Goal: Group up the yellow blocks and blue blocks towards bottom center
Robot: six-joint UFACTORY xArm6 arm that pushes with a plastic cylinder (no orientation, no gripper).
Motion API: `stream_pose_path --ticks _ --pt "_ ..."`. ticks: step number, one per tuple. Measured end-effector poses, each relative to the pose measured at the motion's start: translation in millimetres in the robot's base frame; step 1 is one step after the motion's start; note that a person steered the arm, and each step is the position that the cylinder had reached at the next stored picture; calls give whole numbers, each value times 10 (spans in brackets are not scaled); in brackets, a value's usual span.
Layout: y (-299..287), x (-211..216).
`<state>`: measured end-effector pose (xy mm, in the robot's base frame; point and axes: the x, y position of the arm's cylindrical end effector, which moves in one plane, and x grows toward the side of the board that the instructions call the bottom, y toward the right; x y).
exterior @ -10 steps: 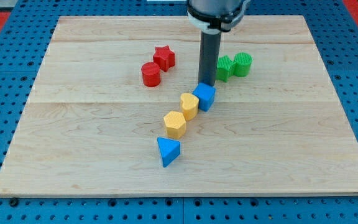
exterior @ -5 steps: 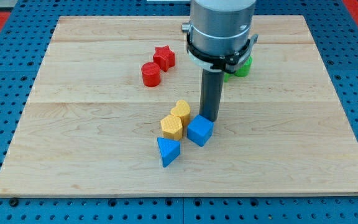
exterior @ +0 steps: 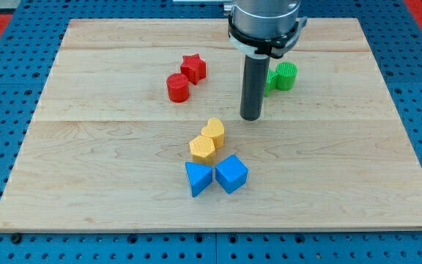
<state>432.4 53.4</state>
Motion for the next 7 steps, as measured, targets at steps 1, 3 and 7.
stream_pose_path --ticks 1,3,7 --pt "-430 0" --pt "-618 18" --pt "-538 301"
